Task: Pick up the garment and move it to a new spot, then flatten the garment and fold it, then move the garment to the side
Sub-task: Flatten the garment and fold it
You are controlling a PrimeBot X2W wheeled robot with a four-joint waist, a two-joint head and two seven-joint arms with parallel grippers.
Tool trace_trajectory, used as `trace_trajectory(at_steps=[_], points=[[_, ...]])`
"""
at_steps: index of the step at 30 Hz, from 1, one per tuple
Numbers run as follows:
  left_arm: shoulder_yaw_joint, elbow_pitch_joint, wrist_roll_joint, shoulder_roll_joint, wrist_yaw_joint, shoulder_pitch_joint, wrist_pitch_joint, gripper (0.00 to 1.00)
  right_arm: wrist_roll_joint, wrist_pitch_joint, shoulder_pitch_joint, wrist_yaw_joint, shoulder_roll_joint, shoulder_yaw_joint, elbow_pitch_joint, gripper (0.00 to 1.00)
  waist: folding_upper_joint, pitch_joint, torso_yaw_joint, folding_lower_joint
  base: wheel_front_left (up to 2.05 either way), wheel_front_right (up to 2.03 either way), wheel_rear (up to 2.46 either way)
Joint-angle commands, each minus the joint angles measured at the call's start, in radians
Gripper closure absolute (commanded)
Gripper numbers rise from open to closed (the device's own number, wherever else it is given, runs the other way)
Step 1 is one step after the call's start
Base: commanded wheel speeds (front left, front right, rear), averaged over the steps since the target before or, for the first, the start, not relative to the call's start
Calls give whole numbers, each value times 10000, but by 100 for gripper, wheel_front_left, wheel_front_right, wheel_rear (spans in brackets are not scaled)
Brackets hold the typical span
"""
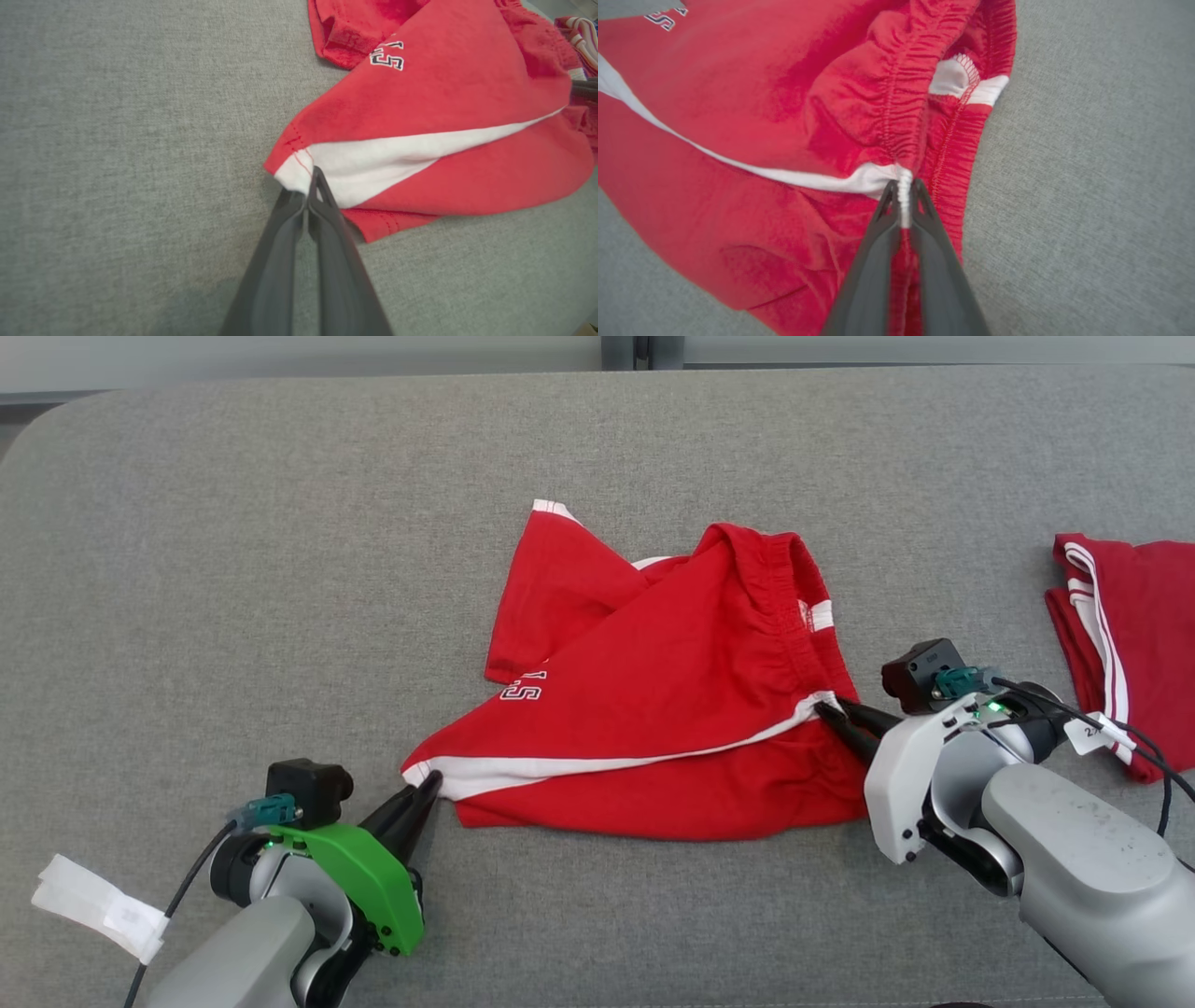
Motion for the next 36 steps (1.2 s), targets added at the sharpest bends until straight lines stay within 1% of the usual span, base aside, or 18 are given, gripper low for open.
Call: trace_trajectory(at_steps=[1,6,9,16,20,24,26,27,28,32,36], points=[[-58,32,-88,69,3,-156,-42,100,130,24,-100,-16,-1,36,42,100,0,-14,2,0,0,0,0],[-318,-15,-359,209,5,-152,-135,100,306,-54,-38,-16,-152,86,-100,100,0,-167,-45,0,0,0,0],[-362,-187,-474,356,3,-53,-245,100,450,-216,138,-16,-350,-116,-325,100,0,-348,-100,0,0,0,0],[-158,-1286,-719,1011,37,429,-442,100,470,-91,934,-17,-1218,-873,-1532,100,0,-765,-302,0,0,0,0],[58,-2357,-868,1488,402,939,-527,100,292,21,1674,-19,-1490,-1554,-2383,100,0,-918,-527,0,0,0,0],[327,-3778,-1043,1986,981,1639,-575,100,-88,155,2540,-19,-1517,-2497,-3172,100,0,-953,-743,0,0,0,0],[398,-4581,-1047,2201,1314,2042,-598,100,-243,343,3135,-19,-1395,-2918,-3564,100,0,-888,-832,0,0,0,0],[398,-4581,-1047,2201,1314,2042,-598,100,-243,343,3135,-19,-1395,-2918,-3564,100,0,-888,-832,0,0,0,0],[393,-4964,-1017,2300,1497,2224,-606,100,-341,449,3420,-17,-1330,-3114,-3773,100,0,-817,-868,0,0,0,0],[368,-6099,-1182,2482,2044,2885,-616,100,-639,781,4643,-17,-897,-3997,-4420,100,0,-484,-969,0,0,0,0],[345,-6280,-1219,2456,2248,3156,-613,100,-1254,1025,5264,-17,-450,-4498,-4560,100,0,-164,-1126,0,0,0,0]])
